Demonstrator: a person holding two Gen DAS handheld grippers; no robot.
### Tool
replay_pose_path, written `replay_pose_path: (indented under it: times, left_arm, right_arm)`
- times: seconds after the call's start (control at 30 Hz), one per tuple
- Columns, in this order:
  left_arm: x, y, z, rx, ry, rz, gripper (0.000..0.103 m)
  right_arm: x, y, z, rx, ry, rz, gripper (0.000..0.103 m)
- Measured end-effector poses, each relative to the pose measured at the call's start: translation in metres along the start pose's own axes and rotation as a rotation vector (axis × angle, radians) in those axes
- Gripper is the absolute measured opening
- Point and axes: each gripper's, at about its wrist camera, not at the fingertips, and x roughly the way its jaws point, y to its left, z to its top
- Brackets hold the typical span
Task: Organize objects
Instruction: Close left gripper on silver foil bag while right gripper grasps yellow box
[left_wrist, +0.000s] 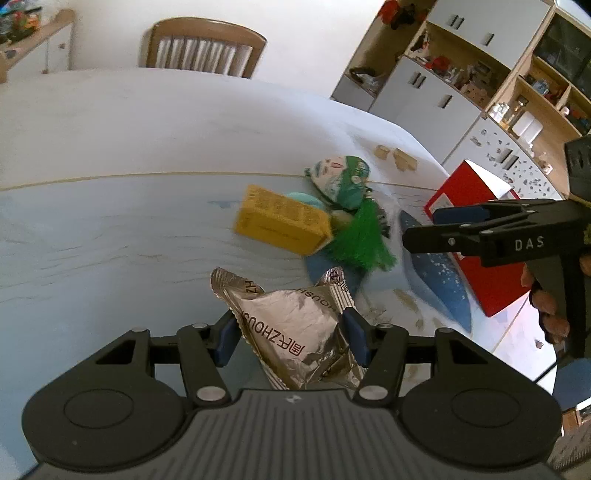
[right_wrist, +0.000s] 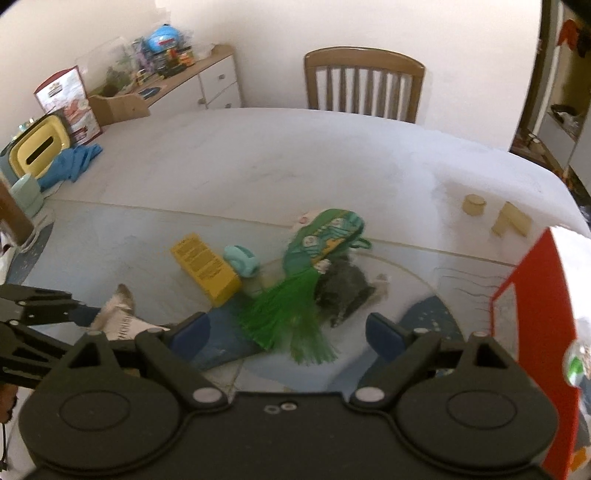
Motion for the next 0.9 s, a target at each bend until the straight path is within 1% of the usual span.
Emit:
replay_pose_path:
  times: [0.1,0.2,0.3,0.37,0.57,0.63,0.7,0.77,0.83,0.9]
  left_arm:
    - [-0.013,0.011,-0.003,-0.023,-0.022,0.032,0.059]
    - [-0.022,0.022,-0.005,-0.048,-0.048,0.074,0.059]
    - [-0.025,0.032,-0.005,-0.077,-0.061,0.102,0.059]
    - [-0.027,0.036,-0.007,-0.089,-0.067,0.110,0.059]
    - [-0.025,0.039,-0.009,-0.098,-0.070,0.112,0.059]
    - [-0.024,0.039,-0.009,-0.100,-0.070,0.114,0.059]
    - [-0.022,0.039,-0.009,-0.104,-0.070,0.111,0.059]
    - [-0.022,0.039,-0.011,-0.105,-0.070,0.109,0.059]
    - [-0.021,0.039,-0.013,-0.107,-0.070,0.112,0.059]
    - [-0.022,0.040,-0.015,-0.114,-0.073,0.112,0.059]
  right_arm:
    - [0.004,0.011,0.001,-0.043,0.012,0.025,0.090]
    - [0.010,0.024,0.003,-0.107,0.020,0.032,0.088]
    - [0.018,0.035,0.015,-0.155,0.016,0.052,0.088]
    - [0.026,0.043,0.023,-0.189,0.012,0.065,0.086]
    - [0.050,0.063,0.039,-0.248,0.034,0.115,0.073]
    - [0.058,0.069,0.044,-0.270,0.038,0.123,0.066]
    - [0.066,0.072,0.047,-0.291,0.044,0.132,0.061]
    - [0.075,0.075,0.050,-0.312,0.056,0.130,0.059]
    - [0.084,0.079,0.053,-0.329,0.074,0.120,0.053]
    - [0.090,0.082,0.054,-0.339,0.087,0.123,0.052]
